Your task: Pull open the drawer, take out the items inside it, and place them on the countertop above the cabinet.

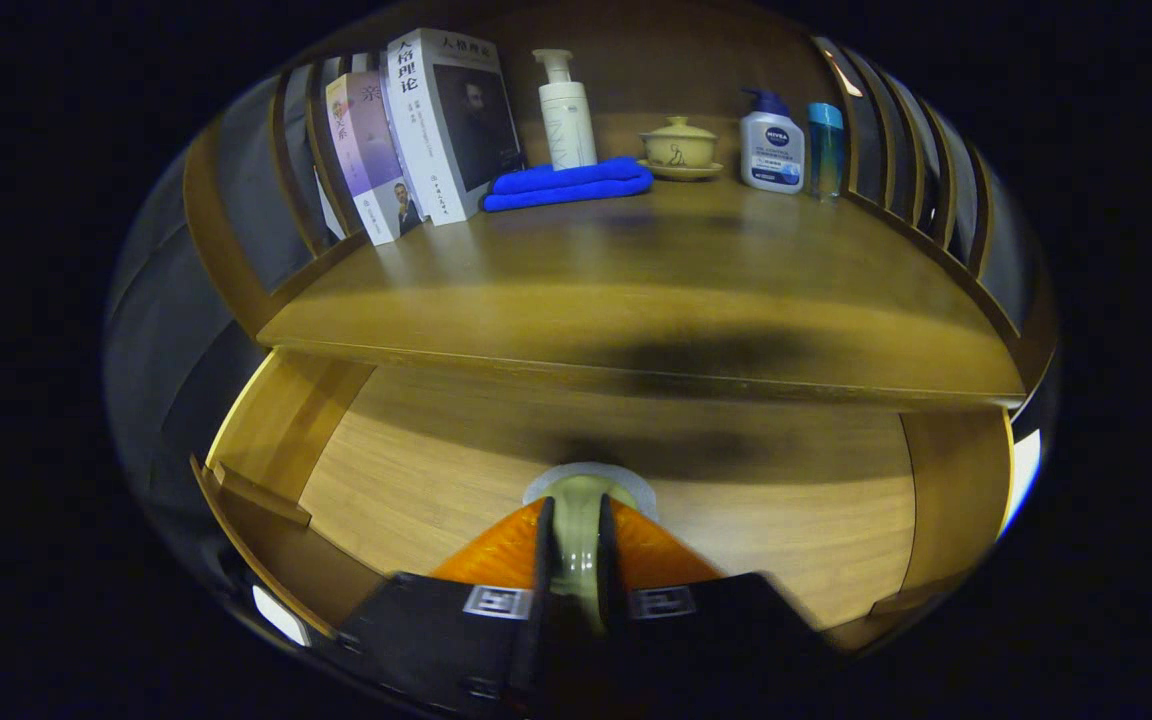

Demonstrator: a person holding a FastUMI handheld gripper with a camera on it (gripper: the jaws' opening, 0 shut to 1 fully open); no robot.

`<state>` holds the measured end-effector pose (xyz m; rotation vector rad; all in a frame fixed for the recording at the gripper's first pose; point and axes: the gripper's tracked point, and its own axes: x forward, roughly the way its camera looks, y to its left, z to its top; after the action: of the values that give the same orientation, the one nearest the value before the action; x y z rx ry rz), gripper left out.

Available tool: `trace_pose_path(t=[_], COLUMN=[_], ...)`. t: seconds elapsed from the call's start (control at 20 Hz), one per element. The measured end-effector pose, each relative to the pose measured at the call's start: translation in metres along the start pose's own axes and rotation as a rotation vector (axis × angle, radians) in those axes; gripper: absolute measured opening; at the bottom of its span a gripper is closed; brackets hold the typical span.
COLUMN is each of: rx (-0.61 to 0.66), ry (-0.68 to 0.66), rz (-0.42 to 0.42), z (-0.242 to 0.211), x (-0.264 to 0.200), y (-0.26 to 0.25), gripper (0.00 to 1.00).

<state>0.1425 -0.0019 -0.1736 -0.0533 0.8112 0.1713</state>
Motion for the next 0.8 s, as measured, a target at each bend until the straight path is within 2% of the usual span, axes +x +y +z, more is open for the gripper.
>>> trace_pose_path(t=[0.05, 0.5, 0.8], rx=[-0.01, -0.119, -0.093], ry=[-0.025, -0.175, -0.278], rz=[-0.005, 0.017, 0.028], z=[0.006, 0.028, 0.041], x=[0.007, -0.031, -0.056], y=[0.0, 0.031, 0.039], gripper=[0.18, 0.18, 0.18])
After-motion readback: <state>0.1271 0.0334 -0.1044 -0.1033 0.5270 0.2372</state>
